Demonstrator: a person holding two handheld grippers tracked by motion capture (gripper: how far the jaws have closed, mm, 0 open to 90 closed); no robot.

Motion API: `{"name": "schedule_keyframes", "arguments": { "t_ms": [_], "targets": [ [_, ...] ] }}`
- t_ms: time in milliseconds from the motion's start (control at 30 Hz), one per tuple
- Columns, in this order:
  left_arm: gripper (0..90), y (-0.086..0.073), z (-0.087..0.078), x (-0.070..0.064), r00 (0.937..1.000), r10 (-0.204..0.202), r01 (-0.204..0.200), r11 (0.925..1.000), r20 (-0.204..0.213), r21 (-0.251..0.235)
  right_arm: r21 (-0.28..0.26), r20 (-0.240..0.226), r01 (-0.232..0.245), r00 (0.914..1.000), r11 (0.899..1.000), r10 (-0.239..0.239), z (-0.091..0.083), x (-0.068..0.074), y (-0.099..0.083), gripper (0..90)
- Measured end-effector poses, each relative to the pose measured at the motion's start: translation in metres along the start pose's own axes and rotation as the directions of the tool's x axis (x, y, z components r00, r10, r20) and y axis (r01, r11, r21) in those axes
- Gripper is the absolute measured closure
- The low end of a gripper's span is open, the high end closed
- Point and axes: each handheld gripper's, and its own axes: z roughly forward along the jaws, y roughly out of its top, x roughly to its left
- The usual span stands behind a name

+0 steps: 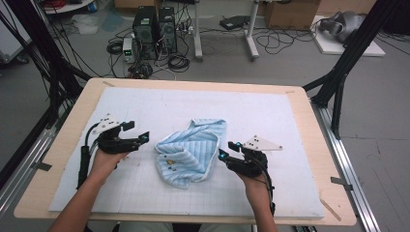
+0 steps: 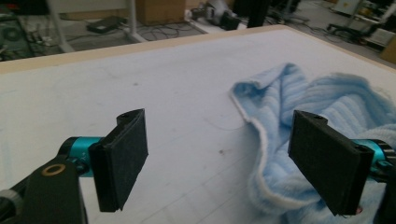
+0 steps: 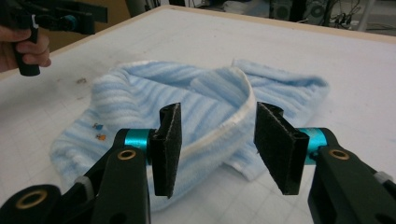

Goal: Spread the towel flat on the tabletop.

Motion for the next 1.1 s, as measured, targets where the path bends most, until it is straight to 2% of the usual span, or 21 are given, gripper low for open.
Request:
{"name": "schedule_keyframes", "arguments": {
  "t_ms": [167, 233, 300, 367, 433, 467, 500, 533, 567, 600, 633, 700, 767, 833, 867, 900, 1000, 1067, 1100],
  "targets": [
    [30.4, 0.006, 0.035, -0.006, 0.9981, 0.004, -0.009, 0.9966, 0.061, 0.081, 0.009, 0.008, -0.011, 0.9999, 1.000, 0.011, -0.004, -0.001, -0.006, 49.9],
    [31.6, 0.004, 0.050, -0.009, 0.9976, 0.006, -0.015, 0.9900, 0.069, 0.140, 0.015, 0.011, -0.018, 0.9998, 1.000, 0.018, -0.004, 0.000, -0.007, 49.2],
    [34.5, 0.001, 0.063, -0.012, 0.9976, 0.022, -0.036, 0.9741, 0.065, 0.223, 0.020, 0.000, -0.027, 0.9996, 0.999, 0.027, -0.003, 0.003, -0.008, 47.5],
    [41.6, -0.004, 0.071, -0.014, 0.9966, 0.027, -0.047, 0.9606, 0.078, 0.274, 0.031, -0.011, -0.025, 0.9996, 0.999, 0.025, 0.000, 0.008, -0.008, 46.5],
    [54.7, -0.008, 0.075, -0.015, 0.9955, 0.041, -0.066, 0.9471, 0.085, 0.314, 0.039, -0.020, -0.015, 0.9997, 0.999, 0.016, 0.004, 0.012, -0.008, 44.6],
    [63.3, -0.009, 0.076, -0.015, 0.9946, 0.038, -0.067, 0.9459, 0.097, 0.317, 0.043, -0.022, -0.012, 0.9997, 0.999, 0.013, 0.008, 0.014, -0.008, 43.3],
    [77.9, -0.010, 0.076, -0.014, 0.9941, 0.039, -0.070, 0.9464, 0.101, 0.316, 0.062, -0.016, -0.022, 0.9996, 0.998, 0.023, 0.016, 0.017, -0.008, 38.9],
    [77.9, -0.010, 0.076, -0.014, 0.9943, 0.036, -0.065, 0.9498, 0.100, 0.306, 0.062, -0.016, -0.022, 0.9996, 0.998, 0.023, 0.016, 0.017, -0.008, 38.9],
    [82.5, -0.008, 0.075, -0.013, 0.9955, 0.023, -0.048, 0.9579, 0.092, 0.283, 0.071, -0.014, -0.022, 0.9996, 0.997, 0.023, 0.019, 0.019, -0.008, 37.3],
    [86.3, -0.006, 0.073, -0.011, 0.9969, 0.010, -0.030, 0.9660, 0.078, 0.257, 0.100, 0.005, -0.010, 0.9999, 0.995, 0.010, 0.030, 0.024, -0.009, 35.7],
    [86.3, -0.004, 0.071, -0.009, 0.9979, -0.001, -0.013, 0.9738, 0.065, 0.227, 0.100, 0.005, -0.010, 0.9999, 0.995, 0.010, 0.030, 0.024, -0.009, 35.7],
    [87.0, 0.000, 0.065, -0.003, 0.9991, -0.024, 0.018, 0.9847, 0.033, 0.173, 0.139, 0.027, -0.017, 0.9995, 0.990, 0.013, 0.040, 0.029, -0.011, 35.1],
    [87.4, 0.003, 0.060, 0.001, 0.9997, -0.020, 0.018, 0.9877, 0.012, 0.156, 0.203, 0.079, -0.015, 0.9969, 0.979, -0.001, 0.050, 0.031, -0.015, 35.5],
    [87.6, 0.004, 0.055, 0.006, 0.9998, -0.018, 0.020, 0.9891, -0.012, 0.146, 0.259, 0.125, -0.029, 0.9922, 0.965, -0.003, 0.057, 0.030, -0.019, 40.6],
    [87.6, 0.005, 0.053, 0.007, 0.9995, -0.020, 0.023, 0.9903, -0.025, 0.137, 0.273, 0.132, -0.042, 0.9913, 0.961, 0.005, 0.058, 0.028, -0.021, 46.7],
    [87.7, 0.006, 0.051, 0.009, 0.9992, -0.023, 0.027, 0.9915, -0.031, 0.127, 0.278, 0.124, -0.051, 0.9922, 0.959, 0.017, 0.058, 0.026, -0.023, 56.4],
    [87.7, 0.008, 0.047, 0.014, 0.9980, -0.024, 0.030, 0.9945, -0.059, 0.101, 0.292, 0.110, -0.017, 0.9938, 0.956, -0.016, 0.057, 0.024, -0.024, 74.9],
    [87.7, 0.008, 0.045, 0.017, 0.9961, -0.030, 0.038, 0.9952, -0.082, 0.090, 0.296, 0.117, 0.015, 0.9918, 0.955, -0.052, 0.055, 0.024, -0.024, 81.2],
    [87.9, 0.008, 0.043, 0.020, 0.9955, -0.028, 0.037, 0.9950, -0.091, 0.093, 0.294, 0.125, 0.015, 0.9906, 0.956, -0.054, 0.054, 0.023, -0.024, 83.7]
  ]
}}
